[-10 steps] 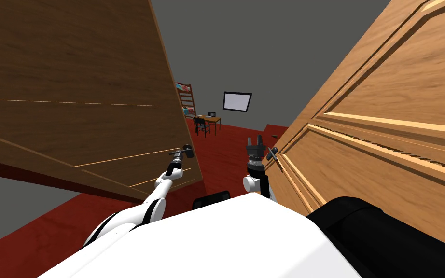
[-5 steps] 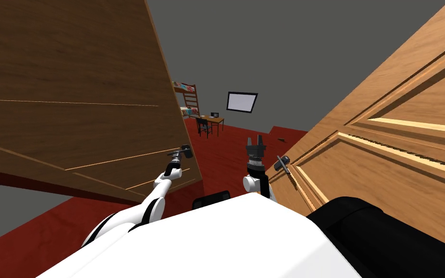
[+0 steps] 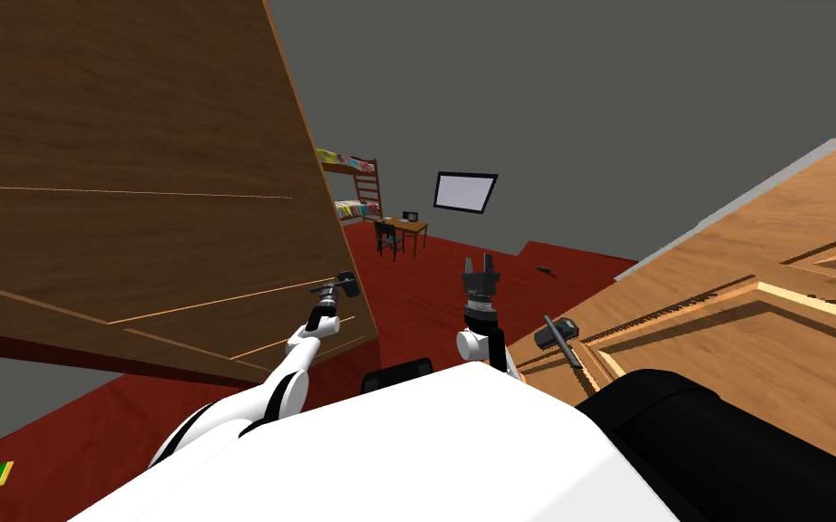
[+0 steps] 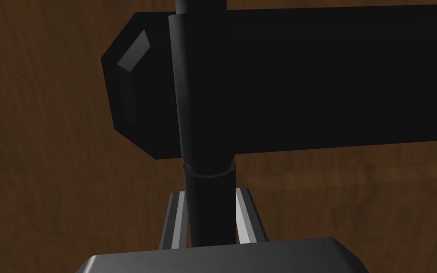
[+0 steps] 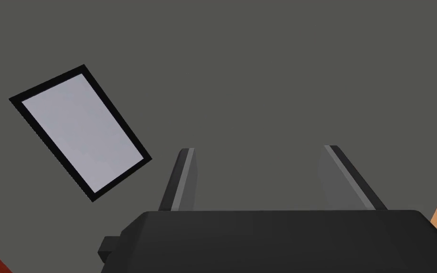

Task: Push the door open

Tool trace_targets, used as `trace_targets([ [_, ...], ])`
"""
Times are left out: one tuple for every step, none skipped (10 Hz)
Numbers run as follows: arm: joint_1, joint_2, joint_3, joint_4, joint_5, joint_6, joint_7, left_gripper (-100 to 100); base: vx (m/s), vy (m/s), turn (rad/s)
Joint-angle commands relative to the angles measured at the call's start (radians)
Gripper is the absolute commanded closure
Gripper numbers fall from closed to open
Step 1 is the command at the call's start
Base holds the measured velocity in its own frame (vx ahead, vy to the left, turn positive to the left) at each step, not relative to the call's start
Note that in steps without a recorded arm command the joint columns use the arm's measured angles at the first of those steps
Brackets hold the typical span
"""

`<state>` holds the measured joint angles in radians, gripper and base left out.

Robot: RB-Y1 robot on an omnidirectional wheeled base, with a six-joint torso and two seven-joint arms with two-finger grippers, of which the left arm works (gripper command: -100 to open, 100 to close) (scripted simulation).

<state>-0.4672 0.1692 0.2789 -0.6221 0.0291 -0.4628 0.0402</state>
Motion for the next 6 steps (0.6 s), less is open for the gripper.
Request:
trace_targets([
  [0.001, 0.012, 0.016, 0.003, 0.005, -0.006, -0.005, 100, 0.201, -0.100, 0.126],
  [0.001, 0.014, 0.022, 0.004, 0.007, -0.006, -0.009, 100, 0.188, -0.100, 0.115],
  [0.000, 0.015, 0.027, 0.005, 0.008, -0.006, -0.011, 100, 0.189, -0.093, 0.127],
  [0.000, 0.016, 0.032, 0.006, 0.010, -0.006, -0.014, 100, 0.181, -0.102, 0.142],
  [0.000, 0.017, 0.037, 0.007, 0.012, -0.007, -0.017, 100, 0.170, -0.111, 0.124],
  [0.000, 0.019, 0.042, 0.007, 0.013, -0.007, -0.020, 100, 0.175, -0.083, 0.126],
])
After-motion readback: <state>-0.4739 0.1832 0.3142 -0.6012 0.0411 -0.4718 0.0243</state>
